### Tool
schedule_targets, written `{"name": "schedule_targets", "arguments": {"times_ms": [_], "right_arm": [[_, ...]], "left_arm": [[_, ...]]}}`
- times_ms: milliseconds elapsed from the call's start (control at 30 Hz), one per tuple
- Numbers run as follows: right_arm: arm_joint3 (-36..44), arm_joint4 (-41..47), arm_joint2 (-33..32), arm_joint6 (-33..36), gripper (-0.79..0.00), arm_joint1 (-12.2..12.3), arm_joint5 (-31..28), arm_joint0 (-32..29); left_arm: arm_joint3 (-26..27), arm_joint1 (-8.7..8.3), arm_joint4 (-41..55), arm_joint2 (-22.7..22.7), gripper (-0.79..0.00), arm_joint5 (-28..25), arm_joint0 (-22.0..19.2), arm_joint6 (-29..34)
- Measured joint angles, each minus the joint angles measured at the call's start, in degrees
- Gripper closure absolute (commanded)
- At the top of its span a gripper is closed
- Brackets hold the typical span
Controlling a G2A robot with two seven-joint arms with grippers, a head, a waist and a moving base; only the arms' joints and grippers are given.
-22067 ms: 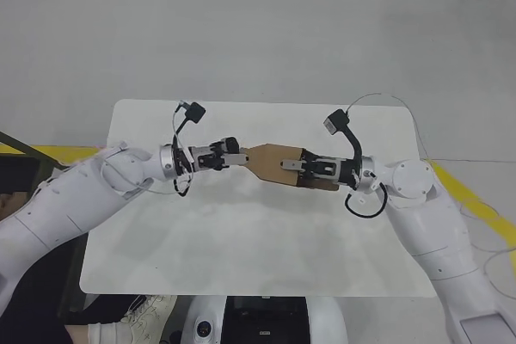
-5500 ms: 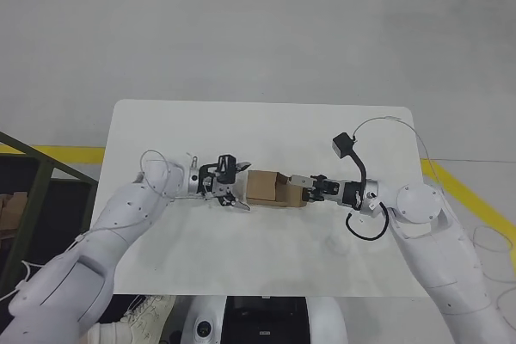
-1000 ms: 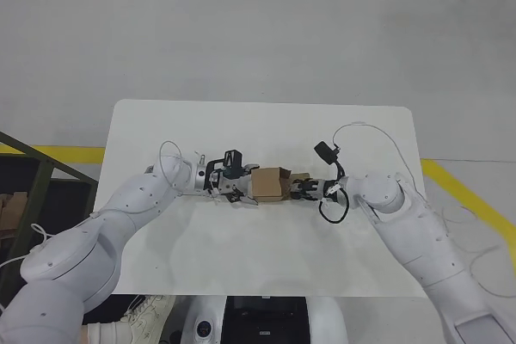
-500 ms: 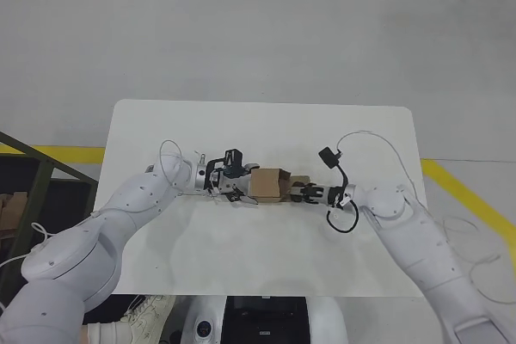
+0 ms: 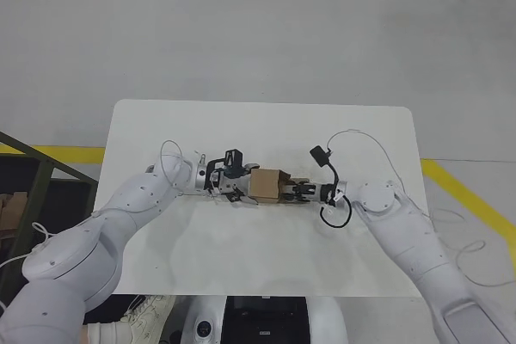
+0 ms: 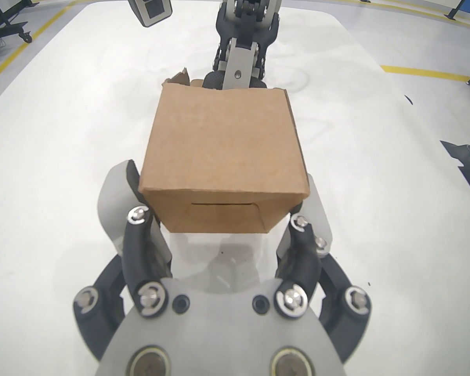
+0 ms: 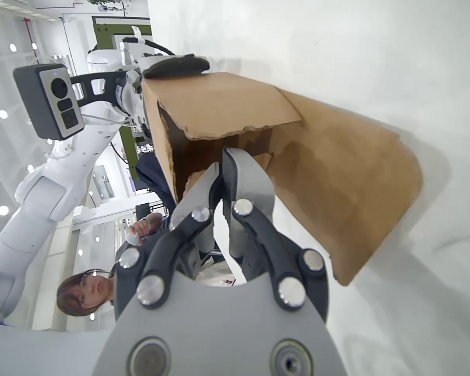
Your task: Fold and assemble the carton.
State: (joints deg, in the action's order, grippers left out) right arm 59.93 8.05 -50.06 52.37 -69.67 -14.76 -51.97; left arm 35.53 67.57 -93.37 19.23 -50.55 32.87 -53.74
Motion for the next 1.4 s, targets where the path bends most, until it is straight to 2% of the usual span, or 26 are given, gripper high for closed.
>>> {"name": "schedule_targets", "arguments": {"times_ms": [433,1233,1400], "right_arm": [[-5.7,2.2,2.4,2.0,0.0,-1.9,-1.8,3.7],[-2.9,1.1,2.1,-0.8,0.0,-2.1,-2.2,1.1],[-2.8,0.1,0.6,-0.2,0.0,-1.4,-1.9,0.6]], "left_arm": [[-0.2,0.29,-0.4,-0.2,-0.671,0.3,-0.1,-0.3],[-0.3,0.3,-0.3,0.0,-0.665,0.5,0.0,-0.5],[-0.5,0.28,-0.2,0.1,-0.665,0.5,0.0,-0.5]]}}
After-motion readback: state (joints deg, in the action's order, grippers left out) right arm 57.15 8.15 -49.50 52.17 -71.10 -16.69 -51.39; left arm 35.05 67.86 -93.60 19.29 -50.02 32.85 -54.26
